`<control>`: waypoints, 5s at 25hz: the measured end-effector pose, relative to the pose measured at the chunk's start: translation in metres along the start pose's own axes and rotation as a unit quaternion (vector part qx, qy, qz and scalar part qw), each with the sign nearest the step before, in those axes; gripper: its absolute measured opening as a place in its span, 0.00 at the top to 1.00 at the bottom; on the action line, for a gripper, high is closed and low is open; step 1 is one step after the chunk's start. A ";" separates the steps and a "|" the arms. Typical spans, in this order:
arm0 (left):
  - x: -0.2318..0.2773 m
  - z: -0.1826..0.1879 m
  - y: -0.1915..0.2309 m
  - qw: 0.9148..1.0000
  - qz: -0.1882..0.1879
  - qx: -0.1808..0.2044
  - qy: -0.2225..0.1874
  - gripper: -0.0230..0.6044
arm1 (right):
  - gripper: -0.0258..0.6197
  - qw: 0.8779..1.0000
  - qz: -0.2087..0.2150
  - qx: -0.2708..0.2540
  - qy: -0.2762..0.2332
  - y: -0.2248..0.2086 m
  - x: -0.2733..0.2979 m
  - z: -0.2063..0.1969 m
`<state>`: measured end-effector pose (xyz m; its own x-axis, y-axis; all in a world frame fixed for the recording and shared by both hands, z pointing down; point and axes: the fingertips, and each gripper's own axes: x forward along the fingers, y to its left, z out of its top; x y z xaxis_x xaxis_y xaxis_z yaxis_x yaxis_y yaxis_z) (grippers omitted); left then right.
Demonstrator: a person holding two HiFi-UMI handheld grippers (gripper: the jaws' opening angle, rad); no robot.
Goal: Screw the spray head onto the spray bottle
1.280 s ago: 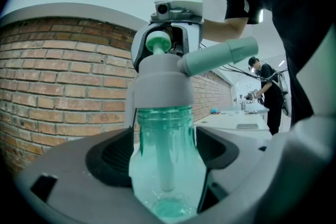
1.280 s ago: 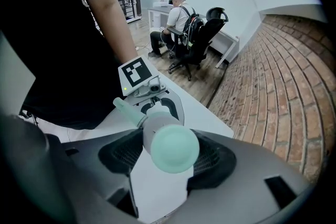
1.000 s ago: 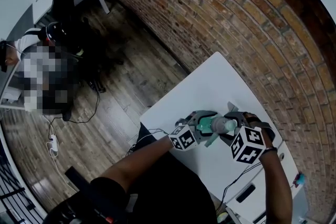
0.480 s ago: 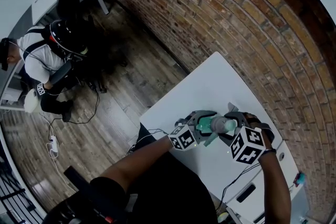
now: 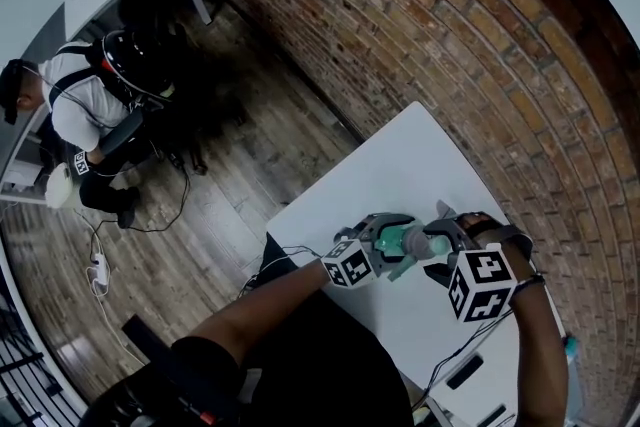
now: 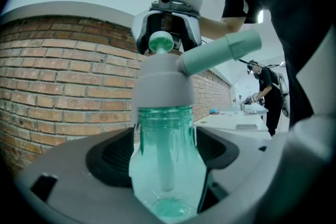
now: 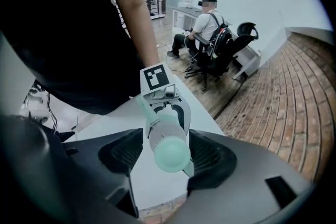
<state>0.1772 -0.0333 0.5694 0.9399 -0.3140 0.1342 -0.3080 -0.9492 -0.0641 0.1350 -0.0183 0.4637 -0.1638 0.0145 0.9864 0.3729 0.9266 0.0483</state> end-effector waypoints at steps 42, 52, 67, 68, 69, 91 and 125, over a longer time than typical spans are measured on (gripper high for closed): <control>-0.001 0.000 0.000 1.000 0.003 -0.005 -0.003 0.39 | 0.55 0.998 0.020 -0.042 0.042 0.002 0.029 -0.014; -0.002 -0.004 -0.002 1.000 -0.010 -0.013 0.009 0.38 | 0.55 0.999 0.023 -0.007 0.047 0.003 0.032 -0.012; -0.003 -0.002 -0.005 0.999 -0.048 -0.011 0.018 0.38 | 0.55 0.991 0.005 0.125 0.041 -0.001 0.030 -0.011; -0.003 -0.002 -0.005 0.999 -0.050 -0.009 0.018 0.38 | 0.55 0.990 0.003 0.133 0.040 -0.002 0.029 -0.011; -0.003 -0.002 -0.005 0.998 -0.052 -0.007 0.018 0.38 | 0.55 0.989 0.001 0.142 0.039 -0.002 0.029 -0.011; 0.000 -0.003 -0.007 0.998 -0.061 -0.010 0.017 0.38 | 0.53 0.993 0.005 -0.090 0.080 0.000 0.011 -0.003; -0.005 -0.004 -0.008 0.995 -0.096 -0.001 0.011 0.38 | 0.55 0.997 0.041 -0.004 0.065 0.002 0.030 -0.013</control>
<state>0.1748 -0.0244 0.5733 0.9780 -0.1263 0.1662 -0.1227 -0.9919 -0.0322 0.1424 -0.0205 0.4952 -0.0133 0.0409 0.9991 0.3881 0.9210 -0.0326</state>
